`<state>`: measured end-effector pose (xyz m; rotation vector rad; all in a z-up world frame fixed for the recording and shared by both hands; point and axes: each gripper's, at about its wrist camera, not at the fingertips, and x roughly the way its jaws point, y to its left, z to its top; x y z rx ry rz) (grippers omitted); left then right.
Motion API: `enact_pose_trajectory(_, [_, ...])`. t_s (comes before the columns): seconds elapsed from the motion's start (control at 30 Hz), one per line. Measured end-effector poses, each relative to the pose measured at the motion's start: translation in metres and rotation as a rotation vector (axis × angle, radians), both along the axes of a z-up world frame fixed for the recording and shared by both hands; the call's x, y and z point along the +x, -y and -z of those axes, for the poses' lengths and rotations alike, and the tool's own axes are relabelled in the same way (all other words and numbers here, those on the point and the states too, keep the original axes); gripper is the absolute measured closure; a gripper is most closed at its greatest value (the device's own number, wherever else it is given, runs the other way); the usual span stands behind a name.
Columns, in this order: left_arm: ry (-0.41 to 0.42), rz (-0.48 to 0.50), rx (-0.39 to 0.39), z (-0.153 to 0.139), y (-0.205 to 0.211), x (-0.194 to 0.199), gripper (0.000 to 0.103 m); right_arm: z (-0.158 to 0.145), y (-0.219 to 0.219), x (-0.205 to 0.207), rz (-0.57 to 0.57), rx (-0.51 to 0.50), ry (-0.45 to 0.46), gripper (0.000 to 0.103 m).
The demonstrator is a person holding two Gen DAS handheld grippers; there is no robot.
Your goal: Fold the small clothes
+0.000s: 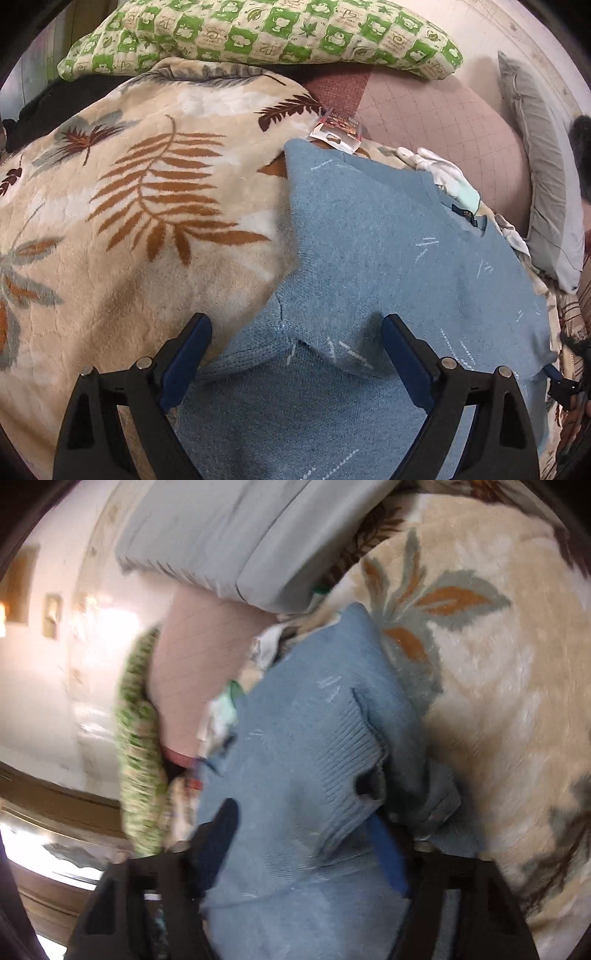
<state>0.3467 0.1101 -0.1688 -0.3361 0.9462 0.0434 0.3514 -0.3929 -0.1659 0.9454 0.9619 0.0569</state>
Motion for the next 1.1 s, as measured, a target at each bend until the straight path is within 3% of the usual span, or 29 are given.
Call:
enact_pose_trajectory(0.1, [0.010, 0.007, -0.005, -0.002, -0.007, 0.001, 0.010, 0.006, 0.000, 0.015, -0.020, -0.084, -0.075, 0.080])
enact_pose_trajectory(0.17, [0.017, 0.012, 0.005, -0.001, -0.006, 0.001, 0.010, -0.005, -0.003, 0.016, -0.051, -0.132, -0.050, 0.088])
enact_pose_trajectory(0.2, [0.019, 0.011, 0.014, 0.000, -0.005, 0.003, 0.010, -0.025, -0.011, 0.014, -0.075, -0.210, 0.010, 0.091])
enact_pose_trajectory(0.27, [0.022, 0.012, 0.036, 0.000, -0.002, 0.002, 0.009, -0.053, -0.024, 0.007, -0.110, -0.314, 0.115, 0.091])
enact_pose_trajectory(0.3, [0.023, 0.012, 0.043, 0.000, -0.002, 0.002, 0.009, -0.055, -0.028, 0.007, -0.122, -0.369, 0.126, 0.091])
enact_pose_trajectory(0.33, [0.024, 0.011, 0.045, 0.000, -0.001, 0.001, 0.009, -0.046, -0.028, 0.012, -0.123, -0.375, 0.089, 0.089])
enact_pose_trajectory(0.4, [0.029, 0.008, 0.035, -0.001, -0.003, 0.000, 0.009, 0.006, -0.012, 0.021, -0.142, -0.305, -0.111, 0.079])
enact_pose_trajectory(0.47, [0.039, -0.009, -0.008, -0.005, -0.009, -0.003, 0.009, -0.001, -0.003, 0.008, -0.093, -0.263, -0.026, 0.078])
enact_pose_trajectory(0.5, [0.047, -0.033, -0.043, -0.010, -0.015, -0.005, 0.009, -0.012, -0.003, 0.002, -0.078, -0.294, -0.030, 0.065])
enact_pose_trajectory(0.53, [0.063, -0.057, -0.080, -0.016, -0.020, -0.008, 0.009, -0.019, -0.004, -0.001, -0.075, -0.303, -0.017, 0.042])
enact_pose_trajectory(0.57, [0.101, -0.083, -0.116, -0.025, -0.028, -0.013, 0.010, -0.031, -0.006, -0.007, -0.059, -0.323, 0.002, 0.035])
enact_pose_trajectory(0.7, [0.255, -0.198, -0.141, -0.064, -0.057, -0.037, 0.009, -0.077, -0.015, -0.025, 0.012, -0.463, 0.068, 0.032])
enact_pose_trajectory(0.77, [0.279, -0.278, -0.171, -0.072, -0.079, -0.048, 0.009, -0.098, -0.033, -0.024, -0.025, -0.391, 0.162, 0.032])
enact_pose_trajectory(0.8, [0.283, -0.321, -0.190, -0.073, -0.091, -0.052, 0.009, -0.102, -0.055, -0.012, -0.115, -0.315, 0.185, 0.026])
enact_pose_trajectory(0.87, [0.277, -0.399, -0.243, -0.073, -0.118, -0.059, 0.009, -0.094, -0.096, 0.010, -0.272, -0.178, 0.181, 0.025])
enact_pose_trajectory(0.93, [0.258, -0.449, -0.296, -0.070, -0.143, -0.063, 0.009, -0.071, -0.149, 0.036, -0.406, 0.012, 0.155, 0.025])
enact_pose_trajectory(1.0, [0.250, -0.495, -0.338, -0.067, -0.162, -0.070, 0.009, -0.044, -0.200, 0.058, -0.465, 0.170, 0.134, 0.025])
enact_pose_trajectory(1.1, [0.243, -0.521, -0.387, -0.064, -0.176, -0.073, 0.009, -0.004, -0.266, 0.083, -0.513, 0.300, 0.079, 0.025])
